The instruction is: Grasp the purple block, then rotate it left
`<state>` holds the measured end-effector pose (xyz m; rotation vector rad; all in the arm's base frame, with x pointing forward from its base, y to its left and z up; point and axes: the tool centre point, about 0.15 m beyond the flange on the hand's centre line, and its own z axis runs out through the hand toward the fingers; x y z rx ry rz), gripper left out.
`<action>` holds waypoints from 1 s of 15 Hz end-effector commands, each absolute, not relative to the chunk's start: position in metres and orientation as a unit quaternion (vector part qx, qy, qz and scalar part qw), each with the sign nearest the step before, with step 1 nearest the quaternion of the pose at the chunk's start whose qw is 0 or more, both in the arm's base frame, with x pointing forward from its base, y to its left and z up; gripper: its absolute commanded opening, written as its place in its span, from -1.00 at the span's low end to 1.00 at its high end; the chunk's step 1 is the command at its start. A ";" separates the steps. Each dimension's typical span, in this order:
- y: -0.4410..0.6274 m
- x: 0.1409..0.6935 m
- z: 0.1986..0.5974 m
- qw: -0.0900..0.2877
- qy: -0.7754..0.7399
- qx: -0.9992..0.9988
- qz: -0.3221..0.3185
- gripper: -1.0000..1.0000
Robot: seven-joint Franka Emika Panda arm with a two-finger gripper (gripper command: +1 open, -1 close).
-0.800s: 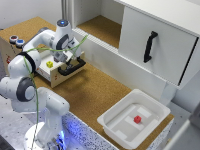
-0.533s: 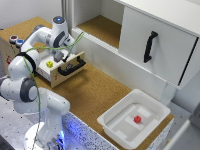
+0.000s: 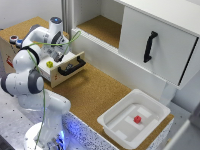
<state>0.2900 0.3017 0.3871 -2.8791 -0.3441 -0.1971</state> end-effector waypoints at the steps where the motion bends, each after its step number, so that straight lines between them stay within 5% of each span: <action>1: 0.340 0.327 0.348 0.056 -0.109 -0.992 -0.017 1.00; 10: 0.343 0.353 0.318 0.025 -0.078 -0.996 -0.031 1.00; 11: 0.343 0.356 0.317 0.023 -0.074 -0.996 -0.034 -1.00; 15: 0.345 0.351 0.317 -0.002 -0.083 -0.996 -0.035 -1.00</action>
